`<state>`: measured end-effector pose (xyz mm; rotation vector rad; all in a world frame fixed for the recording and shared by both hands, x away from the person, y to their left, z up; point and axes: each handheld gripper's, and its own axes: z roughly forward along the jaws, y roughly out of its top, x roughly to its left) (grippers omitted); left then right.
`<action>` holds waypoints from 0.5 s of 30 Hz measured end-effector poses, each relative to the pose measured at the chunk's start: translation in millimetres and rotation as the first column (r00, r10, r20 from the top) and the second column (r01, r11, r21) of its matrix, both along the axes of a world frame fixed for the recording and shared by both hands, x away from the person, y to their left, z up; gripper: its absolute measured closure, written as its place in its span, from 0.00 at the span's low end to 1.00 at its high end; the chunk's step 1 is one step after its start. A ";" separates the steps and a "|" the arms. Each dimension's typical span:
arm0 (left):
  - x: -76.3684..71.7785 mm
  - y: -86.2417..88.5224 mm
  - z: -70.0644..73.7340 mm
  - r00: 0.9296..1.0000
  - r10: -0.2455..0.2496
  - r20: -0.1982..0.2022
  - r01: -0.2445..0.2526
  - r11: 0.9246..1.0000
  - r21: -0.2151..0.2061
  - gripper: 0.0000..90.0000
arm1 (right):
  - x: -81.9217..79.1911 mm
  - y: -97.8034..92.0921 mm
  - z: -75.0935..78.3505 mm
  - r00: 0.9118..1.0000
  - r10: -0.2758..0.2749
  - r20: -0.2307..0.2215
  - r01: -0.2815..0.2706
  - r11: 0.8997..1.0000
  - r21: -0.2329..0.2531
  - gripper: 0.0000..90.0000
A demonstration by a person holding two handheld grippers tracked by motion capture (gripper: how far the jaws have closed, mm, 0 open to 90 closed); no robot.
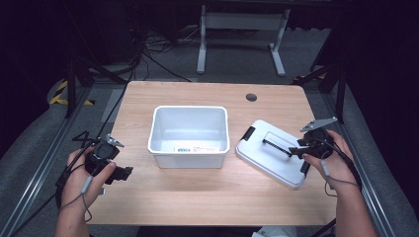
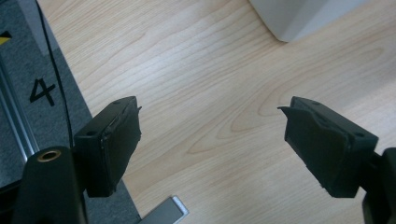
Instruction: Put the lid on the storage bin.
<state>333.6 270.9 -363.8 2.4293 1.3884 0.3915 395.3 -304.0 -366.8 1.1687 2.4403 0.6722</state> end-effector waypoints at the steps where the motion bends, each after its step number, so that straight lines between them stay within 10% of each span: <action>1: -0.4 0.2 0.4 1.000 0.004 -0.001 -0.004 1.000 -0.006 0.21 | 0.2 1.6 0.4 1.000 0.000 0.001 0.000 1.000 0.016 0.58; 15: -3.7 -2.0 1.5 1.000 -0.004 0.010 0.004 1.000 -0.013 0.21 | 12.3 26.1 2.6 0.992 0.117 0.045 -0.118 0.993 0.017 0.57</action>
